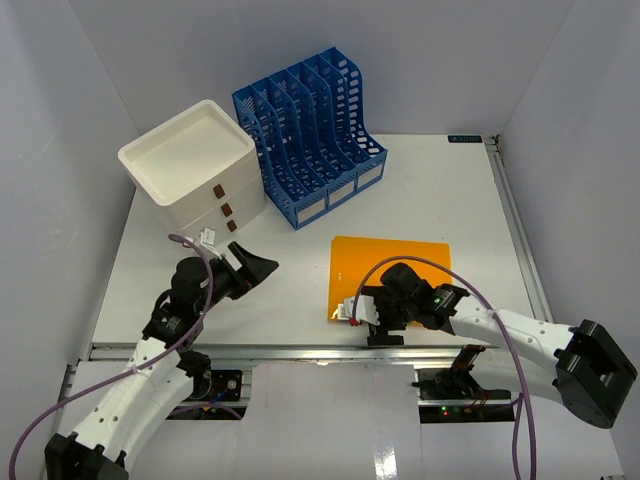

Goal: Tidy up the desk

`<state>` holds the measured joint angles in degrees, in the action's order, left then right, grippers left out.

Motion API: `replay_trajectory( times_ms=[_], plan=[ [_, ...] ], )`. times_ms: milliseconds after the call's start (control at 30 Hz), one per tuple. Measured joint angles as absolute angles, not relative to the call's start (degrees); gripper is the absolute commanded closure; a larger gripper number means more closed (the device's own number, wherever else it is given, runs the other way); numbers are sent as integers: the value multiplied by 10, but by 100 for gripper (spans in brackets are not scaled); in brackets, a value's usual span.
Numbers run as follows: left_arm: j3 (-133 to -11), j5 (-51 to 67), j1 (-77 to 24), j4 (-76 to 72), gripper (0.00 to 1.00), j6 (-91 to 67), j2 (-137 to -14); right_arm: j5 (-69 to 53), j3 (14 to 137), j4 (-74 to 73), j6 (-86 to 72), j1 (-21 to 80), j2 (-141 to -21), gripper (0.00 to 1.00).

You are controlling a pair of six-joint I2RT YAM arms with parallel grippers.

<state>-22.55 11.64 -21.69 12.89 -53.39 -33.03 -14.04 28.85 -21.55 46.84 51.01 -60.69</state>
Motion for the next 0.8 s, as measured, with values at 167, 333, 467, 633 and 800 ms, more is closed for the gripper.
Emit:
replay_trajectory(
  times_ms=[167, 333, 467, 633, 800],
  plan=[
    [-216, 116, -217, 129, 2, -575, -320, -72, 258, -158, 451, 511, -594, 9],
    [-201, 120, -217, 127, 2, -604, -327, -22, 245, -121, 441, 511, -597, 14],
    [-199, 129, -217, 120, 2, -621, -341, -5, 244, -104, 437, 511, -611, 35],
    [-199, 146, -217, 112, 2, -638, -368, -5, 242, -87, 439, 512, -634, 63],
    [-199, 173, -221, 99, 2, -653, -439, -13, 243, -91, 439, 512, -638, 73]
  ],
)
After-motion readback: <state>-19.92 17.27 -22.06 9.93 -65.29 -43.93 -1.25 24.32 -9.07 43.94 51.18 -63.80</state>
